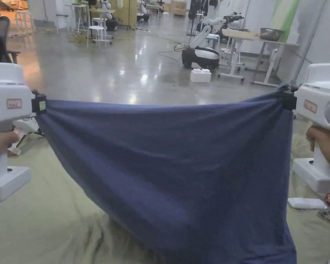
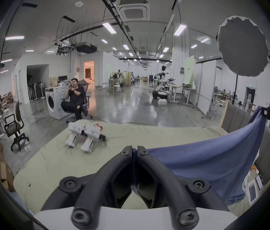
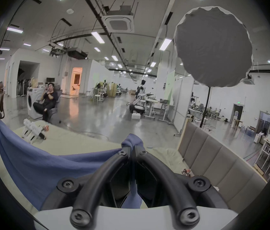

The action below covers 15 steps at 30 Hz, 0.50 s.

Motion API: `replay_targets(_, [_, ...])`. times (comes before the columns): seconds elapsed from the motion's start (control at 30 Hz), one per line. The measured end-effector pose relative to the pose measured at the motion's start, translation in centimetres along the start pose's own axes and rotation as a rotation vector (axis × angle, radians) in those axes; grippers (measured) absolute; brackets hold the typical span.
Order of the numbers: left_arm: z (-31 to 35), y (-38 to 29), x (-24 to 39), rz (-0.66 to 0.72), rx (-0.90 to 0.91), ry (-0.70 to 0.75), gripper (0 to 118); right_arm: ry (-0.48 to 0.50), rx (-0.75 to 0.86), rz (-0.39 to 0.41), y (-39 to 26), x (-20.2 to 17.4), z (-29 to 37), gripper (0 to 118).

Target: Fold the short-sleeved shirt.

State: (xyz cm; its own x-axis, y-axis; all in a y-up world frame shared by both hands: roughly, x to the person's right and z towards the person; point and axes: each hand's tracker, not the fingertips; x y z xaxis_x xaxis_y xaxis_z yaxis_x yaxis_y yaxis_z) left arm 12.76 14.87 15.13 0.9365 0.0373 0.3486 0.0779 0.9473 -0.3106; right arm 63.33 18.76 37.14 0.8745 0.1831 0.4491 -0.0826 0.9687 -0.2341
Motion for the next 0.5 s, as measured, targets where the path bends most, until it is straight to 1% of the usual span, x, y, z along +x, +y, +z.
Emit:
replay_targets(0.17, [-1.2, 6.2, 1.6, -0.051, 0.052, 0.027, 0, -0.023, 0.038, -0.021, 4.1, 1.2, -1.5, 2])
replay_targets(0.27, [-2.0, 9.7, 1.7, -0.043, 0.093, 0.024, 0, -0.045, 0.070, -0.030, 6.5, 1.4, -1.9, 2])
replay_targets(0.33, [-3.0, 11.9, 1.7, -0.079, 0.118, 0.036, 0, -0.047, 0.097, -0.041, 7.9, 1.8, -2.5, 2])
replay_targets(0.37, [-3.2, 12.9, 1.9, -0.103, 0.130, 0.046, 0, -0.050, 0.101, -0.037, 8.7, 1.8, -2.6, 2])
replay_targets(0.5, [-3.8, 16.0, 2.1, -0.105, 0.156, 0.061, 0, -0.065, 0.137, -0.023, 11.2, 1.9, -3.2, 2])
